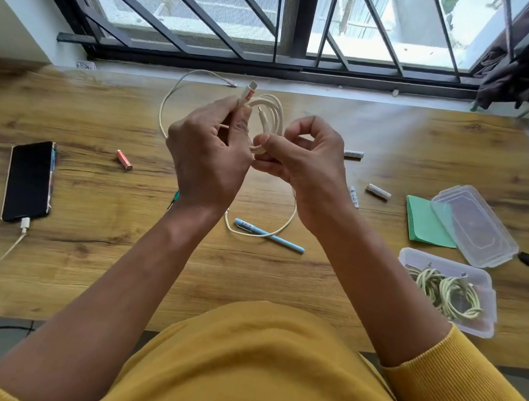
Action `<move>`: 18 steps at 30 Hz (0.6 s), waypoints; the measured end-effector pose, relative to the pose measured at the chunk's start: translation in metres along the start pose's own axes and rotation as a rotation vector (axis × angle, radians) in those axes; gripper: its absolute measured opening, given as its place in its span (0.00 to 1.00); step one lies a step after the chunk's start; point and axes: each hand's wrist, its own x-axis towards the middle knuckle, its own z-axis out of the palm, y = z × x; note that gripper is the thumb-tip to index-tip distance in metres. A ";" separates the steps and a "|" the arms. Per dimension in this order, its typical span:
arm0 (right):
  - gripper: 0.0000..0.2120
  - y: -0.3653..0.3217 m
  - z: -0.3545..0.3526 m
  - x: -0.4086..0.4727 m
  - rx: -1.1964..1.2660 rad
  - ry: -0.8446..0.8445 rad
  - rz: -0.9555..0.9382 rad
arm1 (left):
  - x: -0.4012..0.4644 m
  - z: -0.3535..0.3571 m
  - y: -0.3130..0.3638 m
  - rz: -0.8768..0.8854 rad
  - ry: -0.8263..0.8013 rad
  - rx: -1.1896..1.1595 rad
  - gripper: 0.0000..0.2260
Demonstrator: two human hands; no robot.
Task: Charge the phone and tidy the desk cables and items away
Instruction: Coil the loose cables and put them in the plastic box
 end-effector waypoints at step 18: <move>0.07 0.010 -0.016 0.010 0.031 0.168 0.145 | -0.018 0.012 -0.003 -0.436 -0.346 -0.711 0.11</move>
